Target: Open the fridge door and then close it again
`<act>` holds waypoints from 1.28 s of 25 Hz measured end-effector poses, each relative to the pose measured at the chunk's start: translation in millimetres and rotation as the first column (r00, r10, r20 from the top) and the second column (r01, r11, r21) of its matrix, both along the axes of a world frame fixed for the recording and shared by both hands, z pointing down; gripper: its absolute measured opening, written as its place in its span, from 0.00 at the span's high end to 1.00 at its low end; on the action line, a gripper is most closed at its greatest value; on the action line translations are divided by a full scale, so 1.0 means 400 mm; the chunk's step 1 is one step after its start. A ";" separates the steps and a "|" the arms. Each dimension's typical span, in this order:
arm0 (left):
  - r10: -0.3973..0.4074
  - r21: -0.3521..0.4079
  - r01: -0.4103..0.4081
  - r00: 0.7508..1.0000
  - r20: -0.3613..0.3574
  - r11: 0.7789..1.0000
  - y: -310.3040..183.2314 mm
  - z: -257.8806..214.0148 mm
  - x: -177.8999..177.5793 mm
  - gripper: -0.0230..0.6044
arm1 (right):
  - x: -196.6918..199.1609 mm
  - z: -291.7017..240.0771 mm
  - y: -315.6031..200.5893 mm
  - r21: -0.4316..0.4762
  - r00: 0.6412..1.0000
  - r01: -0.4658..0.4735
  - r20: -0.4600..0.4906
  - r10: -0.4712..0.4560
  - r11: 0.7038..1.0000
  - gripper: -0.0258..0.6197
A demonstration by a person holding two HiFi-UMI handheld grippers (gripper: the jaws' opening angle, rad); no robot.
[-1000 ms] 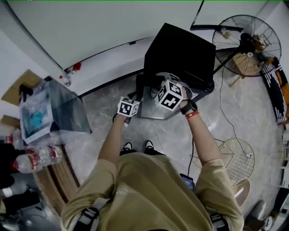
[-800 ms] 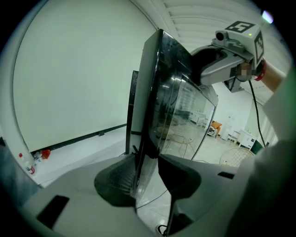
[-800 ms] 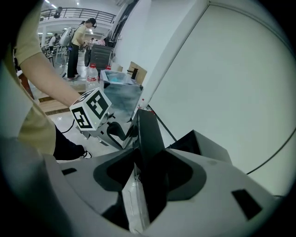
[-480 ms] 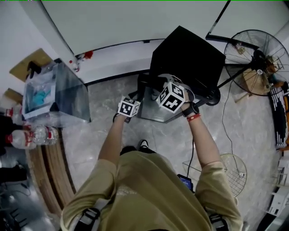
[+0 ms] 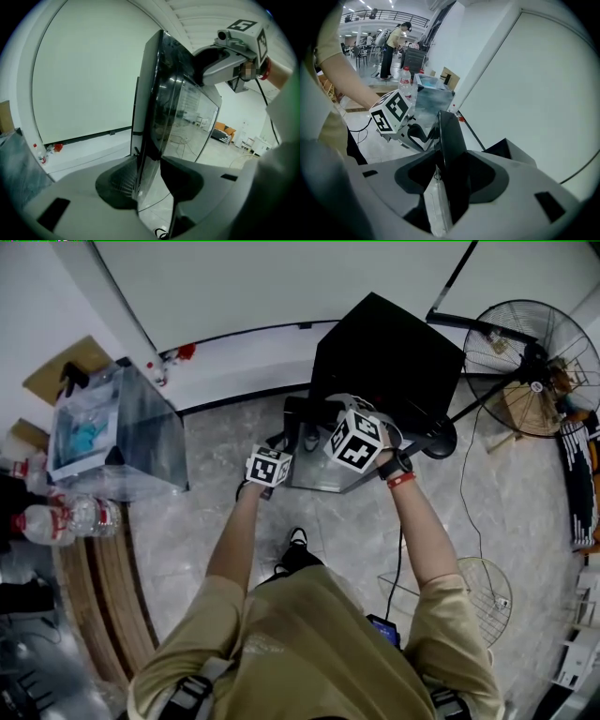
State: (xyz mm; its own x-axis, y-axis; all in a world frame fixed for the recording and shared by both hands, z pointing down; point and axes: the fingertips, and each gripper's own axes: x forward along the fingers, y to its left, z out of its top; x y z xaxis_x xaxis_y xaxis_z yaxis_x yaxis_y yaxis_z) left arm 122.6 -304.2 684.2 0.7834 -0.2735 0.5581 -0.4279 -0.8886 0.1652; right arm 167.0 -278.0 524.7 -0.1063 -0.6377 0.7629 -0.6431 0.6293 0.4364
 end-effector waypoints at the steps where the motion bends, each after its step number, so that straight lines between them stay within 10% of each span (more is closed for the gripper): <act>1: -0.009 0.001 0.009 1.000 -0.001 1.000 0.005 0.001 -0.004 0.73 | -0.003 0.001 0.004 -0.002 1.000 0.002 -0.001 -0.002 1.000 0.62; 32: -0.221 0.020 0.220 0.973 0.068 0.975 0.211 -0.008 -0.106 0.73 | -0.092 0.004 0.178 0.002 0.979 0.200 -0.048 -0.200 0.980 0.62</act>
